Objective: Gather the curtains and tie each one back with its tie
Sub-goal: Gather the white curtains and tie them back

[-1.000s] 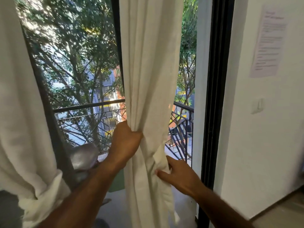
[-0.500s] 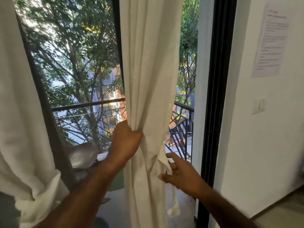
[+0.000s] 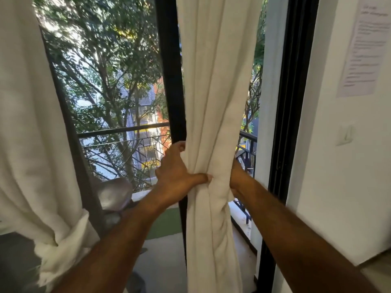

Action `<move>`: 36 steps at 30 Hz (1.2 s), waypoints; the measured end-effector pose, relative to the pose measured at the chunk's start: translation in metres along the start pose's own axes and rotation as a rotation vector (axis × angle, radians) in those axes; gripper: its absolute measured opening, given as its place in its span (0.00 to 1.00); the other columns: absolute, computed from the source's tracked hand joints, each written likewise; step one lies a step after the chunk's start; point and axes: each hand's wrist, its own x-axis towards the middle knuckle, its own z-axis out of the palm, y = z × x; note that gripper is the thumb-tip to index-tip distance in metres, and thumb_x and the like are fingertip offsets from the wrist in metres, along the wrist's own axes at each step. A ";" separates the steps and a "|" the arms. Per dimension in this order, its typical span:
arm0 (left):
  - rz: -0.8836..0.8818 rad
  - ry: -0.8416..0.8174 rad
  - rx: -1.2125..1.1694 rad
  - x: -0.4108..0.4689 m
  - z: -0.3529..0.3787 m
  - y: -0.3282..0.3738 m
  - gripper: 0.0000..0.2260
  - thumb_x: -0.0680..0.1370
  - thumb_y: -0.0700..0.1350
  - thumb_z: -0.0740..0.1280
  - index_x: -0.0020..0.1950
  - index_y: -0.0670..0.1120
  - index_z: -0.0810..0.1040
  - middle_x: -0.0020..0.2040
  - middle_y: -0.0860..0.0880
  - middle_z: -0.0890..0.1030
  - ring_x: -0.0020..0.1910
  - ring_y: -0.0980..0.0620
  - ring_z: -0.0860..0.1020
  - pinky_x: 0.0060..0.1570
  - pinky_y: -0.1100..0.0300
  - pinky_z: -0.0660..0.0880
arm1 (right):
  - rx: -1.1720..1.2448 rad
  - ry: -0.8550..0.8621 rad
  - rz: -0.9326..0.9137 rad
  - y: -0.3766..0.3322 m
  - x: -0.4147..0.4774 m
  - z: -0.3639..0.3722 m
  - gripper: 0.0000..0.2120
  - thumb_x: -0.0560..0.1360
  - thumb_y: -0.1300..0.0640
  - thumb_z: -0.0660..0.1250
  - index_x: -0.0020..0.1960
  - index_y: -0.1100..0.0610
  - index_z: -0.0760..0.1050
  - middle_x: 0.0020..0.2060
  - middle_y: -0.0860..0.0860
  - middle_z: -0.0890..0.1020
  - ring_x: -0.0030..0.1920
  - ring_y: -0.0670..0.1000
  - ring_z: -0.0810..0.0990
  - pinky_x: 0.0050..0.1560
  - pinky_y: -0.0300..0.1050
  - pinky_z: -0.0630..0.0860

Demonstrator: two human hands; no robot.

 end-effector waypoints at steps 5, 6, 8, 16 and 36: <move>-0.088 -0.289 -0.024 -0.001 -0.019 -0.025 0.22 0.68 0.65 0.74 0.53 0.51 0.82 0.44 0.51 0.86 0.43 0.52 0.85 0.46 0.50 0.83 | 0.095 -0.096 -0.015 0.004 -0.005 0.009 0.18 0.84 0.69 0.49 0.71 0.75 0.62 0.51 0.58 0.79 0.45 0.54 0.74 0.52 0.39 0.75; -0.071 -0.240 0.067 -0.002 -0.021 -0.026 0.26 0.67 0.69 0.71 0.48 0.48 0.84 0.39 0.49 0.86 0.37 0.52 0.85 0.42 0.48 0.83 | 0.110 -0.090 0.002 0.002 -0.004 0.010 0.16 0.83 0.70 0.53 0.69 0.73 0.67 0.43 0.57 0.82 0.40 0.51 0.78 0.39 0.36 0.79; -0.062 -0.118 0.199 -0.002 -0.024 -0.028 0.26 0.69 0.70 0.67 0.41 0.46 0.82 0.34 0.49 0.83 0.34 0.52 0.82 0.35 0.52 0.79 | -0.042 -0.092 -0.021 0.003 -0.005 0.006 0.11 0.79 0.71 0.62 0.57 0.65 0.79 0.30 0.45 0.83 0.31 0.42 0.81 0.29 0.31 0.75; -0.188 0.103 -0.023 -0.007 -0.015 -0.029 0.25 0.68 0.64 0.71 0.56 0.49 0.79 0.52 0.49 0.84 0.50 0.48 0.83 0.54 0.49 0.79 | 0.244 -0.289 0.095 0.032 -0.023 -0.030 0.16 0.73 0.55 0.71 0.59 0.58 0.80 0.43 0.54 0.85 0.39 0.51 0.82 0.43 0.45 0.81; 0.201 0.056 -0.119 -0.052 -0.018 -0.028 0.12 0.67 0.37 0.79 0.47 0.49 0.84 0.52 0.48 0.76 0.40 0.57 0.80 0.41 0.62 0.78 | 0.642 -0.284 0.023 0.056 -0.046 0.009 0.17 0.75 0.71 0.62 0.63 0.63 0.73 0.47 0.60 0.84 0.46 0.56 0.85 0.46 0.48 0.84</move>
